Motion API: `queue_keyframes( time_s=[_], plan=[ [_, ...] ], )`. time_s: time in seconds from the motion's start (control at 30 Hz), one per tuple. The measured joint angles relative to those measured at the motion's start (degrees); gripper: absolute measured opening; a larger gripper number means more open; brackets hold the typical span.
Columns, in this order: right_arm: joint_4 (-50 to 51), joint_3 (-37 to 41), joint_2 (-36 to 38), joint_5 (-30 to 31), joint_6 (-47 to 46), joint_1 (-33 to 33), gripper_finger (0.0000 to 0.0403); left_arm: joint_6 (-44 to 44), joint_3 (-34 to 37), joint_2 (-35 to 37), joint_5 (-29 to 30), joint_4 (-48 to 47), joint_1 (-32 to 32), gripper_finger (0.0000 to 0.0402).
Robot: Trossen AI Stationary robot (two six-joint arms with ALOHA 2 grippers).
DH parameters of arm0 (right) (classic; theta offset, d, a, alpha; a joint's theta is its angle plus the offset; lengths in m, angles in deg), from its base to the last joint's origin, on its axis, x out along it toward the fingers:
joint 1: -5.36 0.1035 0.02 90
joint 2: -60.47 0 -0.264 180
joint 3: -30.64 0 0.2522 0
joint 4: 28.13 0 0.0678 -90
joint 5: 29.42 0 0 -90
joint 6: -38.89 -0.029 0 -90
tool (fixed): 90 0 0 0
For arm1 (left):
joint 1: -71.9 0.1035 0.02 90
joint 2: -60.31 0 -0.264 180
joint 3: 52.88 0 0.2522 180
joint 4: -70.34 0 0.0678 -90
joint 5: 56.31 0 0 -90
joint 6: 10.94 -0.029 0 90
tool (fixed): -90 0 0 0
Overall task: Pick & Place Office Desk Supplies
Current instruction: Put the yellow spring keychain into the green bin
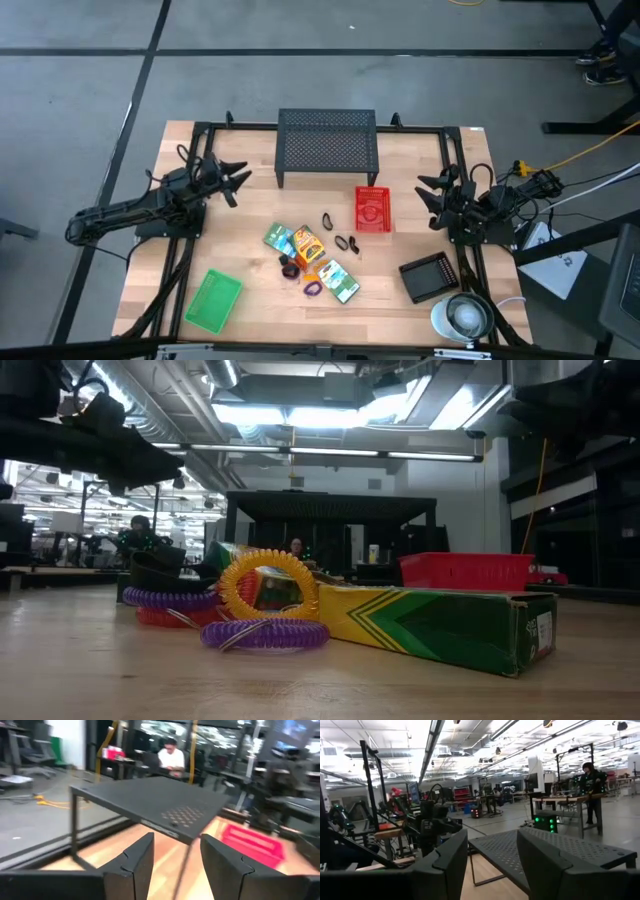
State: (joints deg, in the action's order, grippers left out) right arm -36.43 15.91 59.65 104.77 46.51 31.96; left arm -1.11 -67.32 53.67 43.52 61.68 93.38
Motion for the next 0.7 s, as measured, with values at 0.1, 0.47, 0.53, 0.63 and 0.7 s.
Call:
queue_keyframes(
  time_s=[0.1,0.47,0.53,0.63,0.7],
  plan=[
    [0.0,0.0,0.0,0.5,-0.1,0.0,0.0172,-0.2,0.0,-1.6,-3.5,1.2,-0.6,0.0179],
    [0.0,0.0,0.0,3.4,0.3,0.0,0.0172,-9.2,-1.3,-13.6,-2.3,2.4,-8.6,0.0200],
    [0.0,0.0,0.0,3.4,0.3,0.0,0.0172,-12.2,-3.2,-16.0,-1.2,3.5,-10.4,0.0198],
    [0.0,0.0,0.0,3.4,0.3,0.0,0.0172,-16.0,-5.6,-19.8,1.4,3.9,-12.8,0.0196],
    [0.0,0.0,0.0,3.4,0.3,0.0,0.0172,-18.0,-7.1,-22.4,2.9,4.4,-14.0,0.0196]
  ],
)
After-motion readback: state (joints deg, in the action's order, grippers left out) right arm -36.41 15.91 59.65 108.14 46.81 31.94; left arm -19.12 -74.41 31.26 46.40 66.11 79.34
